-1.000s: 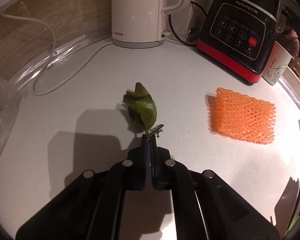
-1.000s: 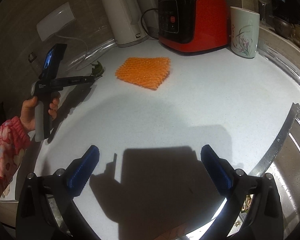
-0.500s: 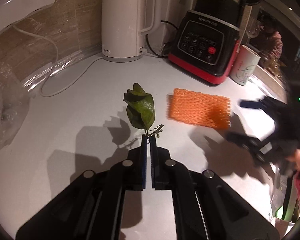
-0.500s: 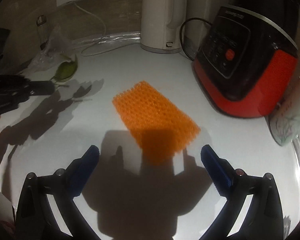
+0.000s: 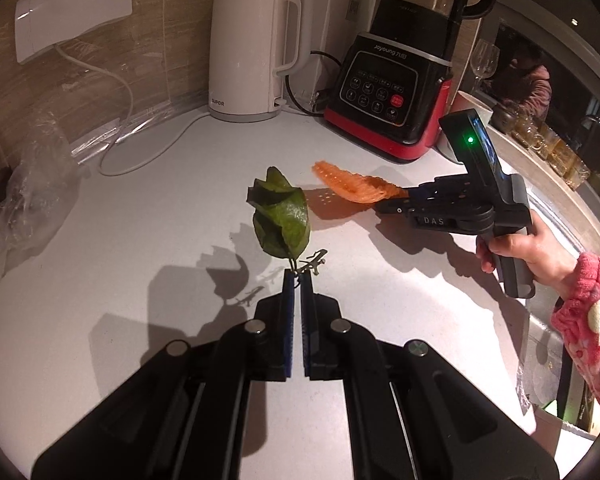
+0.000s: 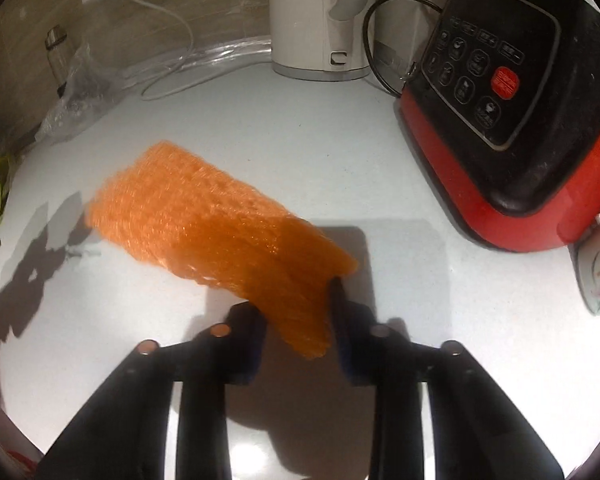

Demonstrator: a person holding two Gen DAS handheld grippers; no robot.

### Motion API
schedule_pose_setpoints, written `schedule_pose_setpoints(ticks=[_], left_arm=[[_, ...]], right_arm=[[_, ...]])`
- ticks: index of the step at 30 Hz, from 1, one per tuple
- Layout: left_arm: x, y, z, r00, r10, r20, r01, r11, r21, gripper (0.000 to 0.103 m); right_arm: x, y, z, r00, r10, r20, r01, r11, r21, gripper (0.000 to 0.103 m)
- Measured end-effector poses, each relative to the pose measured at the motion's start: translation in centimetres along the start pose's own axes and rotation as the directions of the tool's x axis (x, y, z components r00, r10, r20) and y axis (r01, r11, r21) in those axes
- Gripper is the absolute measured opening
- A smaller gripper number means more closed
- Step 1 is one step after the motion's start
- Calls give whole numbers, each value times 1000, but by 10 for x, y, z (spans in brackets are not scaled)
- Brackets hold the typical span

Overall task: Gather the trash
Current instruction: 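Grasp the green leaf with the left gripper while the right grasps the orange foam net, then carry the leaf to the bin with the left gripper while the right carries the foam net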

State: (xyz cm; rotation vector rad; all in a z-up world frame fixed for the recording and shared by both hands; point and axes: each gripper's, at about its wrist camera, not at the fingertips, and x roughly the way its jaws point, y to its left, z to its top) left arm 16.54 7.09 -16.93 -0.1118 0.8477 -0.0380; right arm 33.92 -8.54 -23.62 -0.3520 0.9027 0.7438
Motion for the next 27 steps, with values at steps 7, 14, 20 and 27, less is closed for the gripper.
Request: schedule_pose_setpoints(ticks=[7,14,20,27], left_arm=[[-38,-6,-15,999,-36,29,35,998,42,3],[-98,-22,-61,994,-104,44,98,989,114,3],[-143,-31,-123,986,-167,-10,166,977,135,3],[-177,-46,-210,975,-203,-91,219,951,216,3]], right_arm=[[-59,38,-30,996,15,84,-19,998,56,22],[-155,126,-119,988,6,152,-31,986,162,22],[-215,194,-206,987,-31,155,-16,955,295,22],[-254,246,-290,986,-96,138,23,892,451,22]])
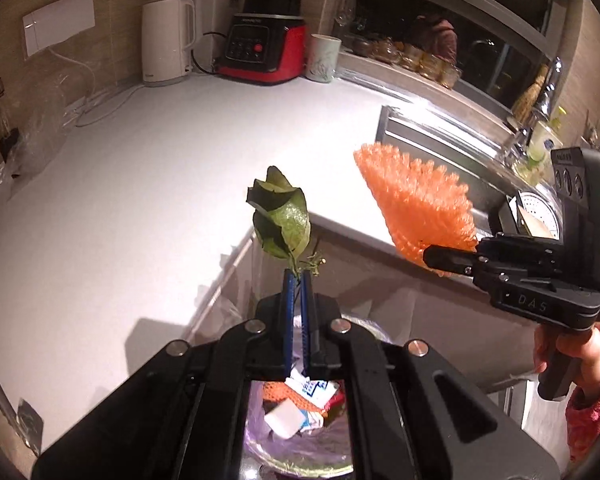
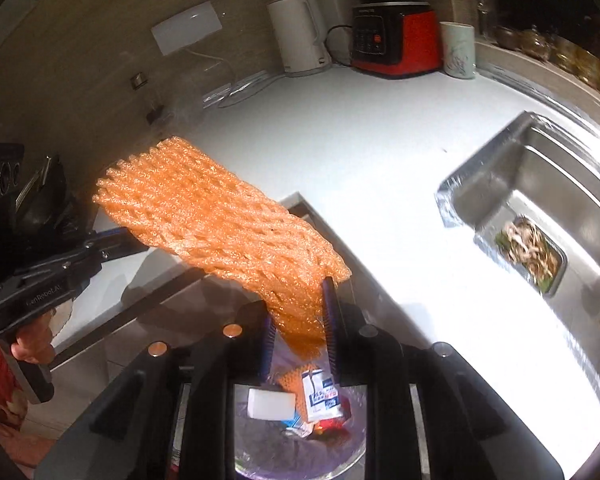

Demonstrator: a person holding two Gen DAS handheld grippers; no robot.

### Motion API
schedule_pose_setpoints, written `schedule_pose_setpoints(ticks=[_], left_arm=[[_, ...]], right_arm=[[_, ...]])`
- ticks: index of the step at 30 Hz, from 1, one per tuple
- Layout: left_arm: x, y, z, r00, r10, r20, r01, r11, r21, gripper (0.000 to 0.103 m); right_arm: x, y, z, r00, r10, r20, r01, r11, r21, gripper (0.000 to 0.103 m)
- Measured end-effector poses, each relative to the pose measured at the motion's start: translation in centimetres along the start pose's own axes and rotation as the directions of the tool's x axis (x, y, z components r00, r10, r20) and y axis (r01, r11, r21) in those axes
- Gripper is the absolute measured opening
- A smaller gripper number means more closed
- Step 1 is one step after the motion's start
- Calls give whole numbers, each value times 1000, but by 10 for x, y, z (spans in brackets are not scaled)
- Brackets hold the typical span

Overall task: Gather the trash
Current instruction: 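Carry the leaf to the bin with the left gripper while the right carries the foam net, then open the left gripper to drop the leaf into the bin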

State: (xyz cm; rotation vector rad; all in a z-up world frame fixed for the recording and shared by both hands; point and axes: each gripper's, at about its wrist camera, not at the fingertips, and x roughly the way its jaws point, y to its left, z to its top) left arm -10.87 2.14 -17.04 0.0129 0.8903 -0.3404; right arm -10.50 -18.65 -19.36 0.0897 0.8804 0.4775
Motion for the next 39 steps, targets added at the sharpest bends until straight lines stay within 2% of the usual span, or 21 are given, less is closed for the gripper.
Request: schedule_pose_setpoints(ticks=[7,17,20,22,24,26,27,29,30,31,32,33,37,39], left_arm=[[12,-31,-66,996,-43,-73,48,997,68,3],[51,-52,-105,985,-40,-169,62,990,125,3],[75,-57,-122,970,-35,-239,67,990,127,3],[97,-57,-135,954,-18,-299,59,990,131,3],[122,-58,-150,930,-1,-367,56,988,141,3],[146,-58,-165,898,8,-439,63,987,147,4],[154,-58,-173,883,10,-469,66,987,145,6],[168,-57,-183,854,15,-519,67,988,139,19],[172,-57,-186,846,26,-532,60,988,143,43],[171,-57,-188,849,41,-527,47,987,153,66],[169,-59,-188,861,51,-506,40,985,166,72],[165,-61,-188,874,58,-483,37,982,184,74],[155,-66,-180,879,31,-475,64,981,182,74],[143,-65,-165,896,14,-444,69,983,170,74]], right_arm=[[-35,3,-52,997,-75,18,74,995,72,22],[-62,4,-80,991,-123,47,117,986,120,22],[-64,-1,-84,991,-128,44,121,983,140,22],[-65,-5,-88,990,-131,43,123,980,153,22],[-64,-8,-91,990,-134,38,126,978,167,22],[-63,-11,-95,990,-138,31,131,976,176,22],[-63,-12,-96,990,-139,25,132,974,181,22],[-62,-15,-100,990,-143,18,137,972,192,22],[-61,-17,-101,989,-145,14,139,971,197,22],[-61,-19,-102,989,-146,11,141,969,202,22],[-60,-20,-103,989,-147,8,142,968,207,22],[-59,-21,-104,989,-148,6,143,967,211,22],[-57,-25,-103,989,-149,2,145,964,221,23],[-56,-25,-102,989,-146,3,142,965,223,23]])
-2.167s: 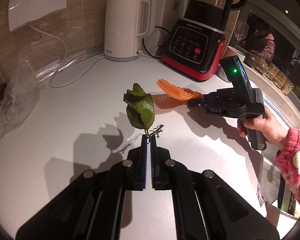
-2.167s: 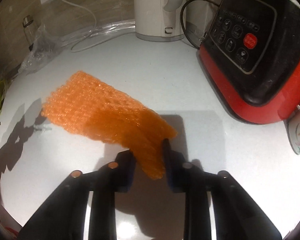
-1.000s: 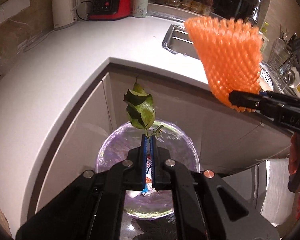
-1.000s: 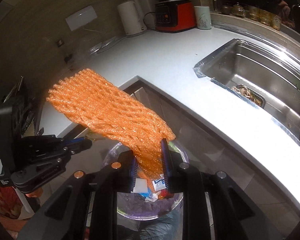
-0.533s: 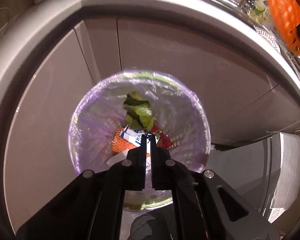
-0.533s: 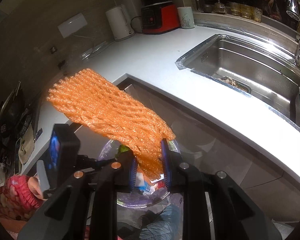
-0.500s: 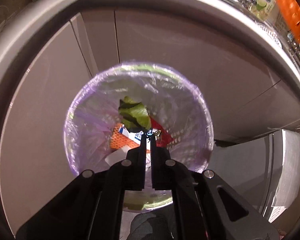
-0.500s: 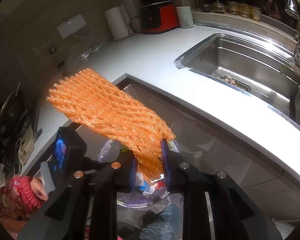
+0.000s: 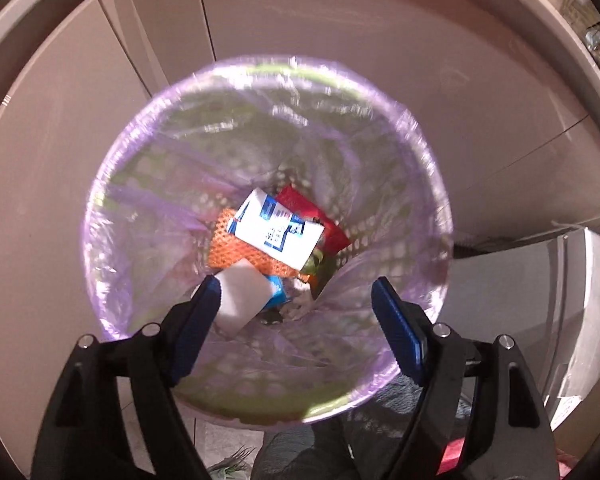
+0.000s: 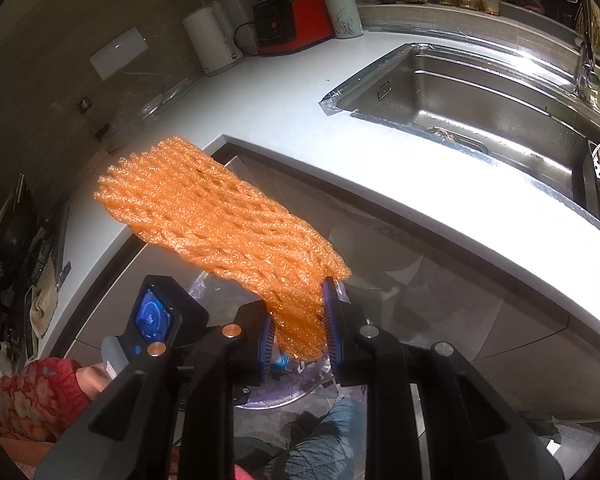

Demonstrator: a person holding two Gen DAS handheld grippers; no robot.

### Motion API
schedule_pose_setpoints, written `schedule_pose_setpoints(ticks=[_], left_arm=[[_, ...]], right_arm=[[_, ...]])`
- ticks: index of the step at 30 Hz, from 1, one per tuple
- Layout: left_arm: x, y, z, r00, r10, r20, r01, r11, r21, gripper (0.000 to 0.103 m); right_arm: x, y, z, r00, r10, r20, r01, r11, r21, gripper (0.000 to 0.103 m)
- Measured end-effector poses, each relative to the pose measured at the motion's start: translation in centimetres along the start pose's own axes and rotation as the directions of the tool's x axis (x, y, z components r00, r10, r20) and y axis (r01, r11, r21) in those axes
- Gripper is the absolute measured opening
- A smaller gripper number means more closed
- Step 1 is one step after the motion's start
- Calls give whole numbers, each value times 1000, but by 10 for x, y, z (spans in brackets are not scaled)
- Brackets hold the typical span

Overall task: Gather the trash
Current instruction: 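Open the left gripper to drop the leaf into the bin, then lower the foam net into the bin and open the right gripper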

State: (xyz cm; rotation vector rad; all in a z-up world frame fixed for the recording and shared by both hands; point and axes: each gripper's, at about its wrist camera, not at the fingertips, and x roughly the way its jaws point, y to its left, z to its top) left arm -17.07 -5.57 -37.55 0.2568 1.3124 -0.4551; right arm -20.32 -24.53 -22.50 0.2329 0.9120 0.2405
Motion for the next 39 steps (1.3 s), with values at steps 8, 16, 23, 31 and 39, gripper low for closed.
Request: schedule_pose_setpoints(ticks=[8,16,23,31,39], left_arm=[[-119,-1,8,969,47,242,-47,999,-6,92],[-227,9,-11,893,137,429,-92,988,-123,95],[-269,11,-28,847,176,502,-101,980,-174,95],[-271,14,-39,835,219,505,-124,969,-215,95],[-266,20,-45,833,260,488,-170,960,-221,95]], right_arm=[[-4,9,3,1000,9,13,-8,1000,-16,24],[2,28,-13,1000,10,-24,-11,998,-58,25],[60,55,-41,990,-6,-140,-13,991,-137,25],[151,68,-60,960,-89,-265,41,983,-182,26],[221,60,-85,897,-178,-405,113,977,-179,54]])
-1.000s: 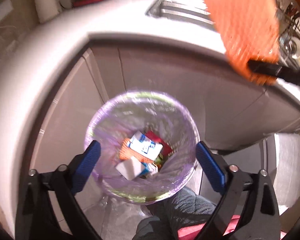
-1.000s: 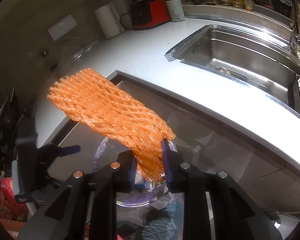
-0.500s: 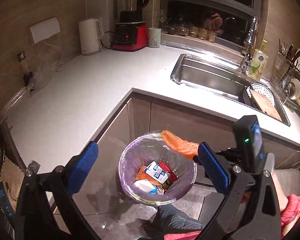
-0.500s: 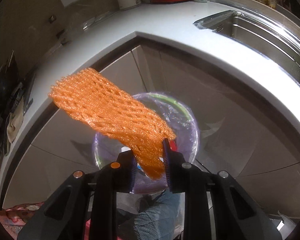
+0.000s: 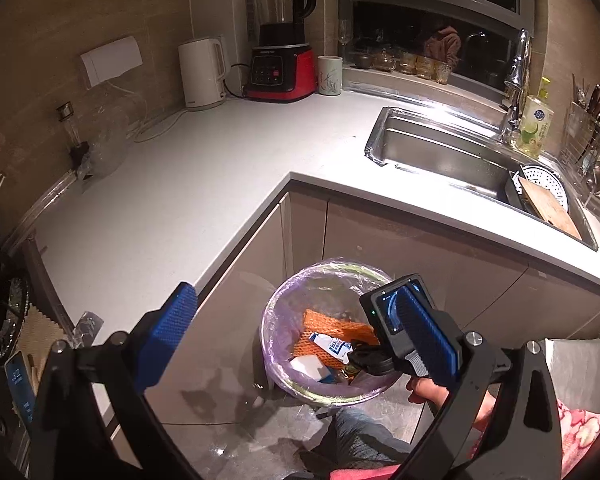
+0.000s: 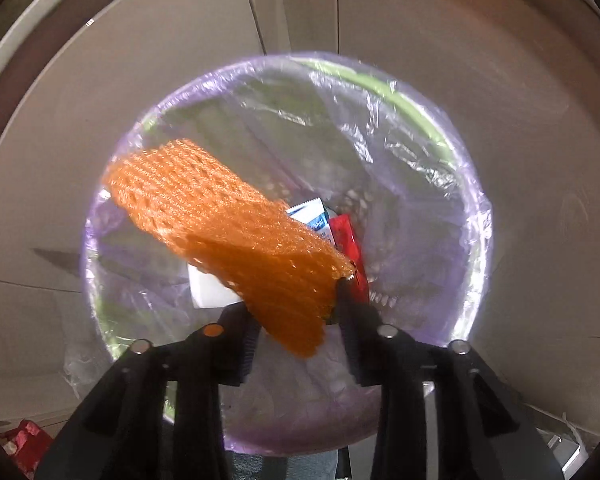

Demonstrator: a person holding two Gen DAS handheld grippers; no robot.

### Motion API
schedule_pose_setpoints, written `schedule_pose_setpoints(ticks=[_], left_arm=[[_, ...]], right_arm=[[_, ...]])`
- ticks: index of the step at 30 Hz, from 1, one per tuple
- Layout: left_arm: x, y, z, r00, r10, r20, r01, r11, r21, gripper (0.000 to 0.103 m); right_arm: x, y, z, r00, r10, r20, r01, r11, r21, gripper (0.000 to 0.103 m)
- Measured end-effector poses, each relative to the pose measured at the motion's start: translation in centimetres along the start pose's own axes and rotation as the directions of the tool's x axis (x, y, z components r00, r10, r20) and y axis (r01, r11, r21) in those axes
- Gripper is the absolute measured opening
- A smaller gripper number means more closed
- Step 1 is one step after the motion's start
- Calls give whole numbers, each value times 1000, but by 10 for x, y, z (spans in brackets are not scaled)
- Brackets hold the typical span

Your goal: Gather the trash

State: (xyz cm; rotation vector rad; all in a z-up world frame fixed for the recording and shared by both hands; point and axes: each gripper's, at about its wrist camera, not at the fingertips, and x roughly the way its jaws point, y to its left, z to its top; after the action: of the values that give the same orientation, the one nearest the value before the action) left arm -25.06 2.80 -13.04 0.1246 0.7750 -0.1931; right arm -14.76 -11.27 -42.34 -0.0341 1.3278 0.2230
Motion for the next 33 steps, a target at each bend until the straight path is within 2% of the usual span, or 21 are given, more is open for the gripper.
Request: schedule_pose_setpoints(ticks=[1,2,3,7,10,14,17,20,22,26,28,30,33], left_arm=[[1,1,0,1000,5,-4,-5,1000,-3,95],[2,3,-1,1000,10,-7,-10,1000,-7,95],[3,3,-2,1000,13,-10,-13,1000,-12,95],[7,5,-2,1000,12,-25,-13,1000,-21,95],[10,3,-3,999,19,-32,-19,1000,-11,95],[11,-1,-2,999,25,-31,-25,1000,-1,95],[5,-1,3,1000,22,-19,-23,1000,-3,95],[-9,0,13,999,39,17,-39,999,1,95],[-24,2,22,997,51,51,-51,999,-4,95],[-67,7,46,989,61,135,-56,998,-41,95],[-93,7,57,981,83,175,-77,996,-41,95],[-116,4,65,973,93,214,-90,996,-23,95],[-151,-2,70,953,117,281,-117,993,-15,95]], right_arm=[[2,2,0,1000,-11,-3,11,1000,-5,66],[2,4,-1,1000,-19,-2,19,1000,-13,73],[1,7,-1,1000,-19,-1,19,1000,-22,76],[-6,9,-1,999,-48,1,48,999,-25,98],[-14,8,2,999,-44,-12,44,999,-11,98],[-45,6,12,999,-27,27,26,999,33,99],[-85,6,15,995,-11,95,6,999,54,99],[-144,12,16,981,0,192,-11,999,53,99],[-195,14,14,960,-2,281,-19,997,73,99],[-293,16,5,903,-27,429,-27,993,119,101],[-335,19,-2,878,-57,476,-17,988,151,101],[-373,23,-14,842,-80,533,-12,986,167,101],[-414,34,-32,791,-141,595,50,985,167,101]])
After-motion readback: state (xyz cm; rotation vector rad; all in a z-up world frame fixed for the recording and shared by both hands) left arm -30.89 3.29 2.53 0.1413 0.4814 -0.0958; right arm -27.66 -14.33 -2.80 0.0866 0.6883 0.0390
